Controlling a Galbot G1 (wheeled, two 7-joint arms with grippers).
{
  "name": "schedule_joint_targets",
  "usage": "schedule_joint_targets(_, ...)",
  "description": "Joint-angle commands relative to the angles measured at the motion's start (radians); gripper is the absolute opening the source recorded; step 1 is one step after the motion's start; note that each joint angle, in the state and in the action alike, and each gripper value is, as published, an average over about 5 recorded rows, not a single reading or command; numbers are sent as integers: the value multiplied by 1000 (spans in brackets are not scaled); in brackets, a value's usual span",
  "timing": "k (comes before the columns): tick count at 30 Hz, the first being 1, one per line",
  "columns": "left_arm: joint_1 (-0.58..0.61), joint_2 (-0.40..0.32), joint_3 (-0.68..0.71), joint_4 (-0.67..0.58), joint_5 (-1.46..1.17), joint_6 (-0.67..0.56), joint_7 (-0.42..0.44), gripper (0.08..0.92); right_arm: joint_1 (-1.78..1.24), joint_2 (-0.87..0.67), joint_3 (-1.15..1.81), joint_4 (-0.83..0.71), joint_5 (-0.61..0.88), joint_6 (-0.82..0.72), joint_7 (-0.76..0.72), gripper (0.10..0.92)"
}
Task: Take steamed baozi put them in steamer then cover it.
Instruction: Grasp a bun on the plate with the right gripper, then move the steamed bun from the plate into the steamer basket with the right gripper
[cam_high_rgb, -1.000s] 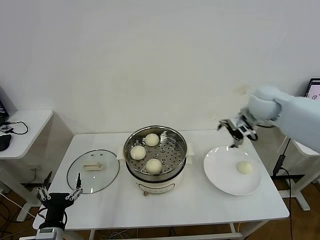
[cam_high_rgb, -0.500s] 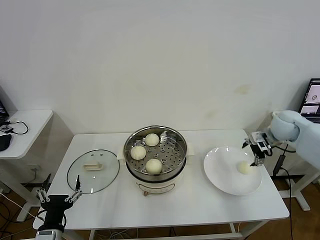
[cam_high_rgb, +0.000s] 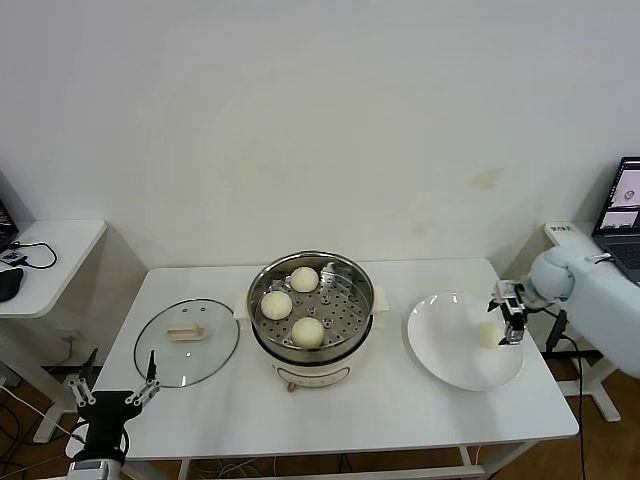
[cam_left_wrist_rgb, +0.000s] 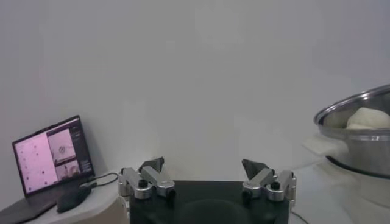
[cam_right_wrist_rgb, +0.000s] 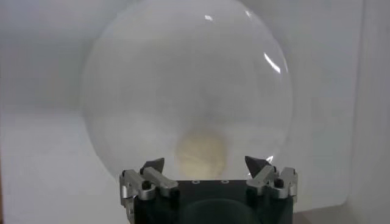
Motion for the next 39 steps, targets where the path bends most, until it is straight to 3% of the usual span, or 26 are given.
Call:
schedule_joint_targets(1,-1,-1,-2,4,-1,1,1,823,-78,135,119,-198,-100,16,12,823)
schedule_joint_targets(12,-6,-4,-1,14,-2,0,0,823,-79,159,161,-248,-168,12,18,809)
schedule_joint_targets(22,-2,-6,-1,5,-2,-1,-1,823,-65,143,151,-217,-146,4,-14,678)
schedule_joint_targets(28,4,-7,-2,-6,-1,-1,-1,823,22,76,47,-114,-54,-35,-60,654)
schedule_joint_targets(39,0,1,13,-23,3,3,-1,823,393,-68,-293,212,248,-170,-79,653)
